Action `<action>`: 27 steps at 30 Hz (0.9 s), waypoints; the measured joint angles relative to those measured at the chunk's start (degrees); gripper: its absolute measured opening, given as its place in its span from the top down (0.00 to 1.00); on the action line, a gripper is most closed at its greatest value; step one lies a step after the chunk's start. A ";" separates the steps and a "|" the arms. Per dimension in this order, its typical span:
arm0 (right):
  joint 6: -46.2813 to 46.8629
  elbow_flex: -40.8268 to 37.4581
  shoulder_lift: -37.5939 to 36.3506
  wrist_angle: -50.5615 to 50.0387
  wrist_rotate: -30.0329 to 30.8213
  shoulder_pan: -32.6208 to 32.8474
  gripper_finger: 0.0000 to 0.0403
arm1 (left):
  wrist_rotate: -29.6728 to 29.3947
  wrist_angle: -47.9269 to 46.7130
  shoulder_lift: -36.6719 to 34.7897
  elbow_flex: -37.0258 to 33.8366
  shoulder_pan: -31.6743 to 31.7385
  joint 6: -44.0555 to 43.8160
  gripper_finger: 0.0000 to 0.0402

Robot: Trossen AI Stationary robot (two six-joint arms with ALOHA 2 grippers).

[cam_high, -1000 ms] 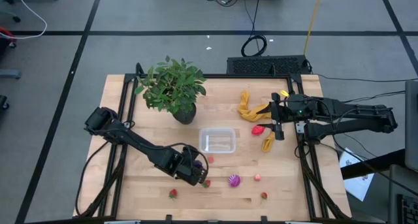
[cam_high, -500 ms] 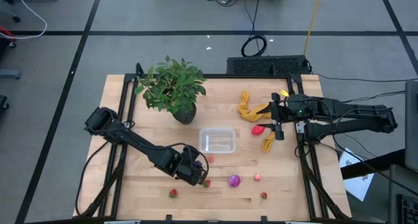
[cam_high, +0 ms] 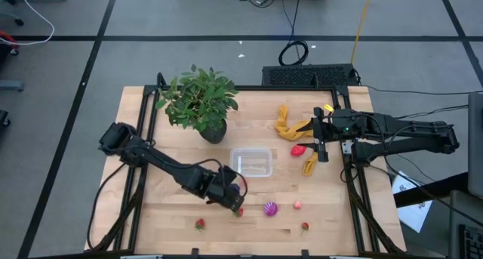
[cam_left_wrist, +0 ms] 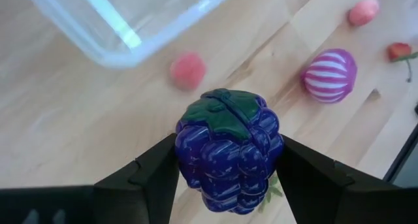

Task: Pick and placing Produce into tupperware
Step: Put the grapes into the bin

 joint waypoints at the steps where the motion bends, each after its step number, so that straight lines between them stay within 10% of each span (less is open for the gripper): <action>1: -0.02 -0.01 -0.01 0.02 0.02 -0.02 0.45 | 0.82 -0.12 -0.01 0.00 0.59 0.65 0.43; 27: -0.70 -0.01 -0.02 -0.02 0.02 0.00 0.45 | -3.13 -19.48 -0.01 20.81 5.74 16.76 0.43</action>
